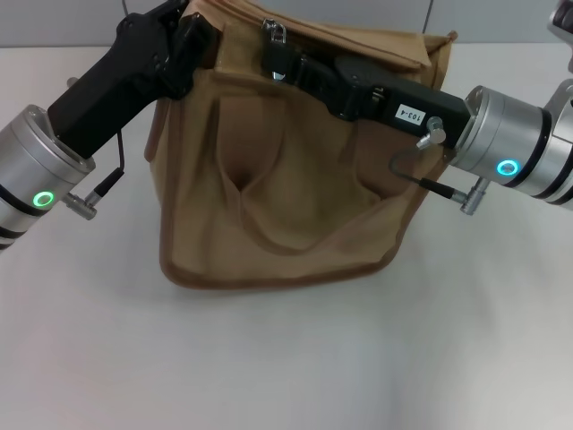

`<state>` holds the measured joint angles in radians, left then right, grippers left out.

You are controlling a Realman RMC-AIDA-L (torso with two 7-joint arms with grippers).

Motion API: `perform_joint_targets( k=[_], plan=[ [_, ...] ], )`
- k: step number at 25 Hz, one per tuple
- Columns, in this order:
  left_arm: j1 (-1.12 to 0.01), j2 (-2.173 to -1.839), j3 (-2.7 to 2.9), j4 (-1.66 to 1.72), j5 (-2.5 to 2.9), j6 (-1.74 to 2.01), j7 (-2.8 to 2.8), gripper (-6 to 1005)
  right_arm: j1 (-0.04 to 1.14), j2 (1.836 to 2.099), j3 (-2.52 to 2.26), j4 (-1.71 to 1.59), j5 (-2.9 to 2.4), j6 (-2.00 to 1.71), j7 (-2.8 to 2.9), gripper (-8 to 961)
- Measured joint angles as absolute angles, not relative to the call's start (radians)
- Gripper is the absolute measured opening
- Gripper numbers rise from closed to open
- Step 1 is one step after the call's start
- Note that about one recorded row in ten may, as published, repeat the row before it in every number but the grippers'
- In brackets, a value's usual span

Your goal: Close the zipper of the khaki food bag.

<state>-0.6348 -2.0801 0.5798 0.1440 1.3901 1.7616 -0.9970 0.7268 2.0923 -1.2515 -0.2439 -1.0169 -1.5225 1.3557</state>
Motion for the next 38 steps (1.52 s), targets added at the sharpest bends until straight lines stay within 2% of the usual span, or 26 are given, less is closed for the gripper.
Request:
perform_joint_targets(
  k=[15, 25, 35, 38],
  plan=[
    [-0.593, -2.074, 0.508, 0.156, 1.389, 1.757, -0.992, 22, 0.637, 2.078, -1.241, -0.263, -1.018, -1.521, 1.388, -1],
    [-0.541, -2.072, 0.446, 0.178, 1.386, 1.741, -0.987, 21, 0.528, 2.056, -1.188, -0.320, -1.022, -1.542, 1.417, -2],
    [-0.537, -2.076, 0.459, 0.161, 1.391, 1.717, -0.898, 28, 0.489, 2.081, -1.138, -0.331, -1.015, -1.631, 1.187, -2],
    [-0.534, -2.075, 0.459, 0.151, 1.392, 1.695, -0.904, 46, 0.488, 2.081, -1.133, -0.324, -1.015, -1.632, 1.181, 144]
  ],
)
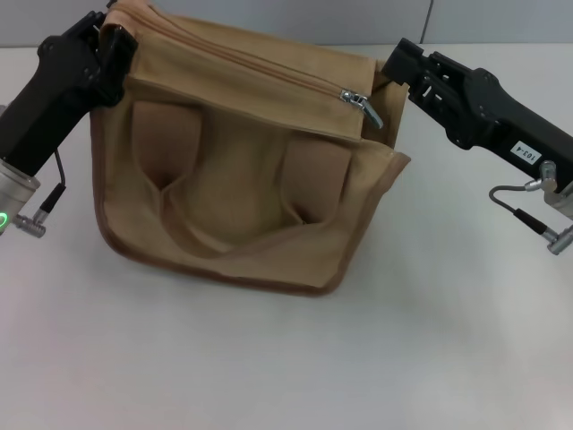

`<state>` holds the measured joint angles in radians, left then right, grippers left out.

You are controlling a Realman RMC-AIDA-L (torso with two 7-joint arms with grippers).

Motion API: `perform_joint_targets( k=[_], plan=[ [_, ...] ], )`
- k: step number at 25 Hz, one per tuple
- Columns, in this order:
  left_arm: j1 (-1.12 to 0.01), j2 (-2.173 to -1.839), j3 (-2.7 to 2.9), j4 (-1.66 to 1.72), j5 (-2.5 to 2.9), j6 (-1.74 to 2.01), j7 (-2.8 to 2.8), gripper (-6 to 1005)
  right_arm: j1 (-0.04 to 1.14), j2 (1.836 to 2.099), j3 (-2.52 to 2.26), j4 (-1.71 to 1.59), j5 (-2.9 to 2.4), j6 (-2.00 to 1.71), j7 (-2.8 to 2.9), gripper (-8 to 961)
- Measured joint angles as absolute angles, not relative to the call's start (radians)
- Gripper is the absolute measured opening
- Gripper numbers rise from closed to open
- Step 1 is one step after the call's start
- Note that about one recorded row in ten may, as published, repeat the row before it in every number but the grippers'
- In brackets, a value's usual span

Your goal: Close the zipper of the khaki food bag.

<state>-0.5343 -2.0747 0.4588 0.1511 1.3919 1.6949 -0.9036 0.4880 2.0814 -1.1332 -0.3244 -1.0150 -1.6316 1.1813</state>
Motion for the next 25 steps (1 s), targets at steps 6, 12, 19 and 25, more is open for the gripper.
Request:
perform_joint_targets(
  k=[6, 12, 19, 25],
  plan=[
    [-0.494, -2.075, 0.457, 0.149, 1.391, 1.679, -0.896, 137, 0.473, 2.084, -1.133, -0.324, -1.015, -1.646, 1.137, 325],
    [-0.403, -2.071, 0.452, 0.158, 1.389, 1.639, -0.893, 305, 0.461, 2.085, -1.135, -0.307, -1.015, -1.692, 1.066, 581],
    [-0.271, -2.068, 0.450, 0.217, 1.391, 1.619, -0.892, 615, 0.450, 2.083, -1.134, -0.298, -1.015, -1.755, 1.004, 713],
    [-0.188, -2.062, 0.476, 0.310, 1.437, 1.704, -0.884, 815, 0.449, 2.082, -1.144, -0.299, -1.035, -1.761, 0.979, 768]
  ],
)
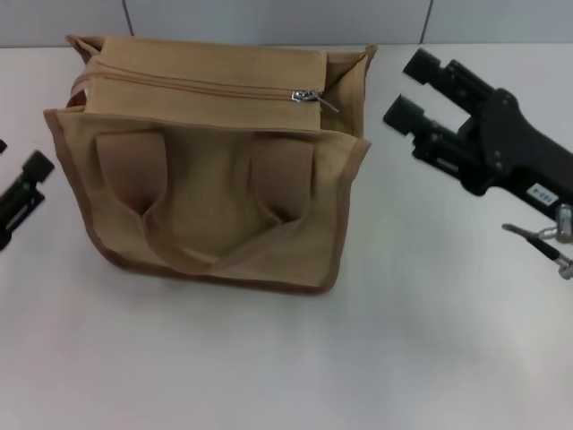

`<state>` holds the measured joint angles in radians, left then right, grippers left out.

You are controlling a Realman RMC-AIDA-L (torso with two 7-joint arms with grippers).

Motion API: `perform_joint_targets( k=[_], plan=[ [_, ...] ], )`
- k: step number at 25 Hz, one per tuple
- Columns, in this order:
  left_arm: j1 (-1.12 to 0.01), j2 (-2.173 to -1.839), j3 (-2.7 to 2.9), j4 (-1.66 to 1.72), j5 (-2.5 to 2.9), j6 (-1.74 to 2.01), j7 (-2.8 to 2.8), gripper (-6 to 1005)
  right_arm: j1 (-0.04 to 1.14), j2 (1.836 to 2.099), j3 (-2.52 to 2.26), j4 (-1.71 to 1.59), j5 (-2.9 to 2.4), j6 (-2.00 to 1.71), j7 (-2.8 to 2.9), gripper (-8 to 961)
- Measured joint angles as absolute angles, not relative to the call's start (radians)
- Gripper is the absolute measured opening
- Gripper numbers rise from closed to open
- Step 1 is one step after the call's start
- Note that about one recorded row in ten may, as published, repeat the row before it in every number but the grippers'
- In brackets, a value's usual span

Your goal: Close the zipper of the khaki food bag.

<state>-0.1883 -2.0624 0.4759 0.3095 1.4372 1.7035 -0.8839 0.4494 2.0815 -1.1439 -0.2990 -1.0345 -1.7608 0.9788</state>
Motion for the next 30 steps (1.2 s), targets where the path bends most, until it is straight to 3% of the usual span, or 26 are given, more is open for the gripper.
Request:
perform_joint_targets(
  k=[7, 17, 30],
  plan=[
    [-0.162, -2.055, 0.484, 0.451, 1.694, 1.915, -0.792, 815, 0.458, 2.079, -1.153, -0.350, -1.287, -1.797, 0.926, 768],
    [-0.290, -2.058, 0.489, 0.501, 2.098, 1.937, -0.800, 815, 0.500, 2.089, -1.161, -0.362, -1.545, -1.746, 0.899, 768],
    [-0.299, -2.067, 0.487, 0.494, 2.127, 1.921, -0.793, 815, 0.502, 2.091, -1.170, -0.333, -1.542, -1.714, 0.889, 768]
  ],
)
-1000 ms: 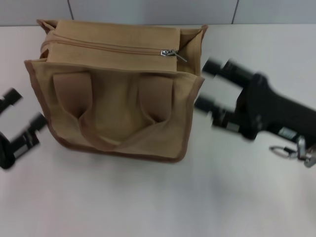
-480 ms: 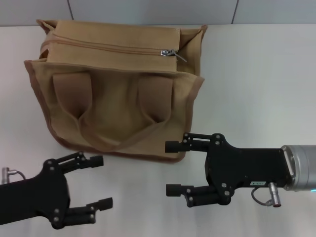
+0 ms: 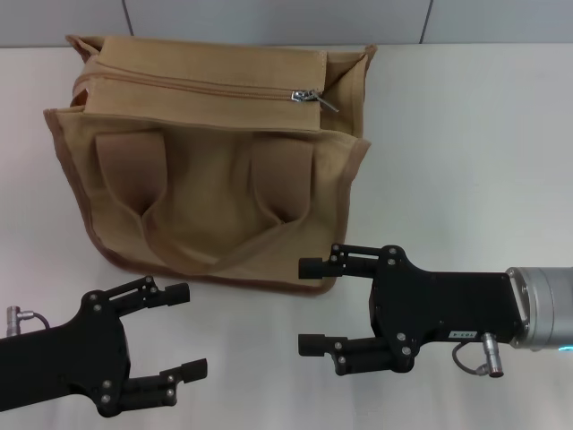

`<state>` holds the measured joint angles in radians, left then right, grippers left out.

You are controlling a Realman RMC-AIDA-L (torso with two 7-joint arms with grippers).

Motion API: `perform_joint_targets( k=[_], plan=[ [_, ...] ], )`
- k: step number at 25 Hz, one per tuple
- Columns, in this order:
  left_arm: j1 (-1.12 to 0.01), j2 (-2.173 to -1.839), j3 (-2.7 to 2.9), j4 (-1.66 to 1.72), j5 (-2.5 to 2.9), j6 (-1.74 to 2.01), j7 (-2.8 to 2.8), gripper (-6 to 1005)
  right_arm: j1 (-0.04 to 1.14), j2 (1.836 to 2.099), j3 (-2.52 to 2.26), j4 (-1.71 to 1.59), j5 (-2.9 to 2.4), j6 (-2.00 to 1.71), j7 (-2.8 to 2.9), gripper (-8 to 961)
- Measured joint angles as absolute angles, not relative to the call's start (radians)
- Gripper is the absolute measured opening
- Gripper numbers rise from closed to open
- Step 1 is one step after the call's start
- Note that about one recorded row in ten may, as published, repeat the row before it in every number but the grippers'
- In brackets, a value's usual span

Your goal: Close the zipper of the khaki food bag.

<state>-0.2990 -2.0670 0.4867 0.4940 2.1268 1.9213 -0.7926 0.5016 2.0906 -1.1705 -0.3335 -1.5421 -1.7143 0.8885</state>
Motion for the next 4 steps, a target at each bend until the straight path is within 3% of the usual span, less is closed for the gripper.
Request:
perform_joint_targets(
  k=[4],
  plan=[
    [-0.298, -2.068, 0.486, 0.494, 2.127, 1.920, -0.792, 815, 0.502, 2.091, -1.170, -0.320, -1.540, -1.715, 0.883, 768]
  ],
)
